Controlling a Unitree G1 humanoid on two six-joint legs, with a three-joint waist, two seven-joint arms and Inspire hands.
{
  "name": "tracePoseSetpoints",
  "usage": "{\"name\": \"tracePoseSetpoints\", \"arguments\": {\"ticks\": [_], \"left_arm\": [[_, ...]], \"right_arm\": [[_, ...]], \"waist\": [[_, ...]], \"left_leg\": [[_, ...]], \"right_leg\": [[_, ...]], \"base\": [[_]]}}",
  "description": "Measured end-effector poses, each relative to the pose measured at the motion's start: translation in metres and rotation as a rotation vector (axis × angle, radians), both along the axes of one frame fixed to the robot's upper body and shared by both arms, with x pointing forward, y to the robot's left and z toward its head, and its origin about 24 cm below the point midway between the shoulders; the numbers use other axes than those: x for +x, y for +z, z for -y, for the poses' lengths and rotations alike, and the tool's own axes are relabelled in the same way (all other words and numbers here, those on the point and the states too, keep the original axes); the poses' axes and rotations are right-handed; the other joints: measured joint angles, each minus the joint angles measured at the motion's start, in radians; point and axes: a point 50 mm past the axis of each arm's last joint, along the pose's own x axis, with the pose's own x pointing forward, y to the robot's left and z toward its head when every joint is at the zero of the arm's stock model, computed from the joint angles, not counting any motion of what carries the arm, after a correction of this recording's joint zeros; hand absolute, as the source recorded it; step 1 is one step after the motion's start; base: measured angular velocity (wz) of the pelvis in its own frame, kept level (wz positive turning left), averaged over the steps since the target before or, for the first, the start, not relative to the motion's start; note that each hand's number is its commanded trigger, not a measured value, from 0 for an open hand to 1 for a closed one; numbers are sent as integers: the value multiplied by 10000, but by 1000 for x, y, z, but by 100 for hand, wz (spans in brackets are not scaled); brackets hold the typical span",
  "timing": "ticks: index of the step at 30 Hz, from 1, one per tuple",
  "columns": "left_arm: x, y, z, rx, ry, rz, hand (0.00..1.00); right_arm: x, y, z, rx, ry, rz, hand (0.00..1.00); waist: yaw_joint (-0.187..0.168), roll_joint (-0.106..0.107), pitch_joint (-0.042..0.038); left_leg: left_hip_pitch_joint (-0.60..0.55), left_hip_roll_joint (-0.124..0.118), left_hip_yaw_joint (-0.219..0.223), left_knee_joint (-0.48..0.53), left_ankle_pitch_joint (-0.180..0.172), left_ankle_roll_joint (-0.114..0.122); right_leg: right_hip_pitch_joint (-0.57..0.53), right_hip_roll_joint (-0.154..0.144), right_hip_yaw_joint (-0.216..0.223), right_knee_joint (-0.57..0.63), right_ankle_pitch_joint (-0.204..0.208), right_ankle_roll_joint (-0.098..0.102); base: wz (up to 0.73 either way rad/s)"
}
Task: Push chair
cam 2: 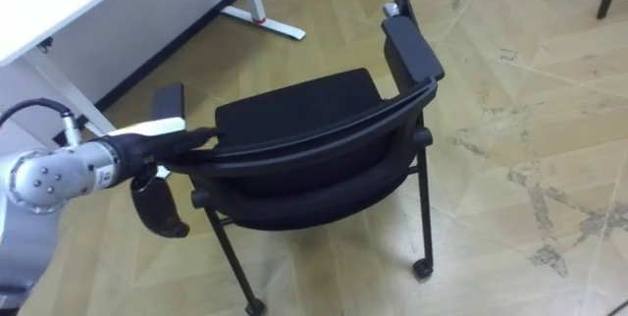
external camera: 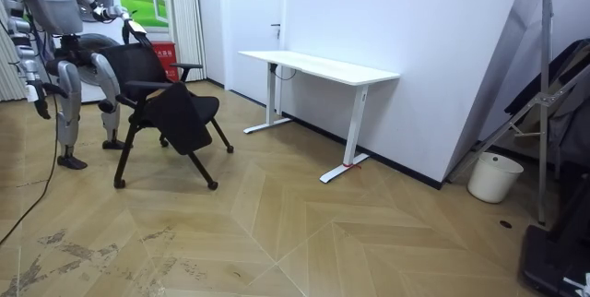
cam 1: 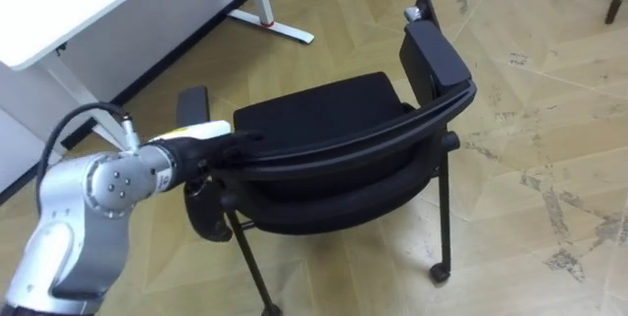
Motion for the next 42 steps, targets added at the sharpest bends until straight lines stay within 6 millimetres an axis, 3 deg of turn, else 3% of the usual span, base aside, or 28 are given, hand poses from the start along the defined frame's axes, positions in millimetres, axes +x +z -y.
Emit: {"name": "tracePoseSetpoints", "arguments": {"ticks": [5, 12, 24, 25, 26, 27, 37, 42], "left_arm": [[-1, -2, 8, -403, 37, 425, 0], [-7, -23, 19, 13, -171, 673, 0], [-7, -31, 28, 31, -269, 1007, 2], [-7, -32, 28, 8, -227, 1028, 57], [-6, -34, 27, -1, -146, 1059, 84], [-6, -36, 26, 3, -62, 1074, 100], [0, -42, 24, 1, 215, 1199, 100], [9, -36, 23, 34, 394, 1722, 100]], "right_arm": [[0, -1, -3, -64, -14, -13, 0], [-2, -2, -7, -120, 229, 22, 0], [-3, -2, -6, -290, 209, 24, 0], [-3, -2, -6, -305, 202, 26, 0], [-2, -2, -6, -327, 197, 36, 0], [-2, -2, -6, -366, 186, 43, 0], [-2, -1, -5, -550, 236, 92, 0], [-3, 0, -3, -824, 165, 119, 0]], "waist": [[-35, 29, -36], [-121, -27, 1], [-457, -32, 4], [-468, -32, 4], [-515, -34, 6], [-564, -34, 6], [-618, -95, 43], [-667, -242, 102]], "left_leg": [[27, 19, 35, -10, -1, -4], [230, 18, 119, -67, 2, -7], [218, 61, 268, -78, 11, -12], [222, 61, 275, -83, 12, -12], [223, 62, 277, -91, 15, -16], [227, 62, 280, -103, 18, -20], [358, 82, 395, -219, 22, -34], [270, 81, 408, -236, 19, -37]], "right_leg": [[-4, 10, 3, -18, 0, 0], [163, 0, 57, -18, 0, 0], [86, -8, 71, -19, 0, 0], [86, -8, 72, -21, 0, 0], [82, -8, 71, -23, 0, 0], [78, -7, 71, -24, 0, 0], [101, -7, 149, -25, 0, 0], [-9, -8, 153, -18, 0, 0]], "base": [[-4], [-3], [-3], [0], [0], [0], [-4], [1]]}}
